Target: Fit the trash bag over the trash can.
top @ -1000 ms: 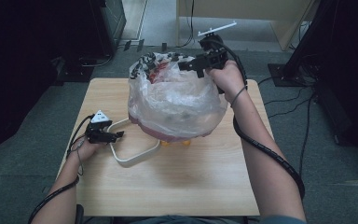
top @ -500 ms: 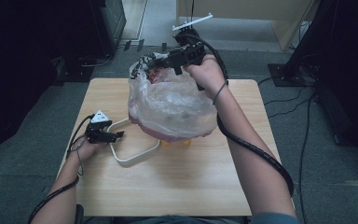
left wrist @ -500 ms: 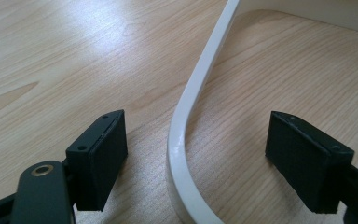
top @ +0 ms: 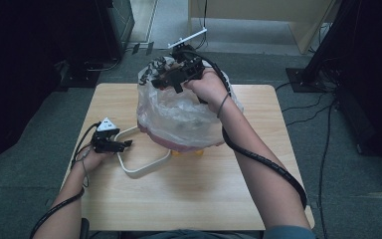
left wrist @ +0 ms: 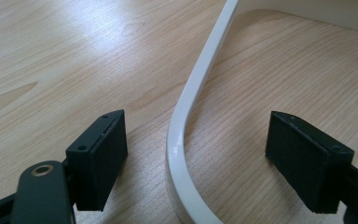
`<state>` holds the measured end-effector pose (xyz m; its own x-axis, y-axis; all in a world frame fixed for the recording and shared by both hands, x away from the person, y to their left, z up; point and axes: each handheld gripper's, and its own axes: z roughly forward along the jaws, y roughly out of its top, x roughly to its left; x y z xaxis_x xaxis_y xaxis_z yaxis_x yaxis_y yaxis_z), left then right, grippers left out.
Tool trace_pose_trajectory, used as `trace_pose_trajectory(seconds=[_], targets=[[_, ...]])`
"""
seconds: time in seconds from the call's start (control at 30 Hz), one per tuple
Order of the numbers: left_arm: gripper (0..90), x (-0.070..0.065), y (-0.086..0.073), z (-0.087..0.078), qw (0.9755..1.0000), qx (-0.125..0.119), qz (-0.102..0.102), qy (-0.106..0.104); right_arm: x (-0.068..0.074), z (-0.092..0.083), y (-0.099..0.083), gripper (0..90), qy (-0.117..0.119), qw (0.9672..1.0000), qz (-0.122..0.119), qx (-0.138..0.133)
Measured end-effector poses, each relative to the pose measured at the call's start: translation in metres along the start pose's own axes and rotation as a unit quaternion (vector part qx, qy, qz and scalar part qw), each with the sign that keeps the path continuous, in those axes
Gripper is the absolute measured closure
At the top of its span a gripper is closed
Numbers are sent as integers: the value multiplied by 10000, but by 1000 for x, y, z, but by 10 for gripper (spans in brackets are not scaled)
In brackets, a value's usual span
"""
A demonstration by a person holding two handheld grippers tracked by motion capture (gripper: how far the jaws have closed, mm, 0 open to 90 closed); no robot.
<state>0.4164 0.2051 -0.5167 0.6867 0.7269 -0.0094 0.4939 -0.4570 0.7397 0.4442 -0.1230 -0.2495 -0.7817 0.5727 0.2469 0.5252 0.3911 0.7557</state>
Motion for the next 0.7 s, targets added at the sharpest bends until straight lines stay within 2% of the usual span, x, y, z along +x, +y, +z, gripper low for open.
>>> trace_pose_trajectory(seconds=[0.07, 0.17, 0.23, 0.3, 0.37, 0.47, 0.53, 0.57, 0.7], targets=[[209, 0, 0, 0, 10000, 0, 6, -4, -3, 2, -3, 244, -83, 9999, -116, 25], [209, 0, 0, 0, 10000, 6, 16, -11, -10, 4, -5, 249, -163, 9998, 38, 114], [209, 0, 0, 0, 10000, 5, 15, -11, -14, 7, -5, 250, -221, 9996, -77, 142], [209, 0, 0, 0, 10000, 14, 26, -15, -17, 14, -6, 263, -347, 9985, -206, 368], [209, 0, 0, 0, 10000, 10, 24, -14, -20, 22, -8, 339, -571, 9953, -319, 709], [209, 0, 0, 0, 10000, 5, 30, -14, -21, 30, -9, 342, -437, 9949, -349, 842], [209, 0, 0, 0, 10000, 5, 31, -13, -19, 36, -9, 348, -407, 9934, -591, 898], [209, 0, 0, 0, 10000, 8, 34, -15, -19, 38, -10, 349, -378, 9929, -631, 940], [209, 0, 0, 0, 10000, 6, 32, -24, -20, 42, -11, 360, -305, 9930, -532, 1007]])
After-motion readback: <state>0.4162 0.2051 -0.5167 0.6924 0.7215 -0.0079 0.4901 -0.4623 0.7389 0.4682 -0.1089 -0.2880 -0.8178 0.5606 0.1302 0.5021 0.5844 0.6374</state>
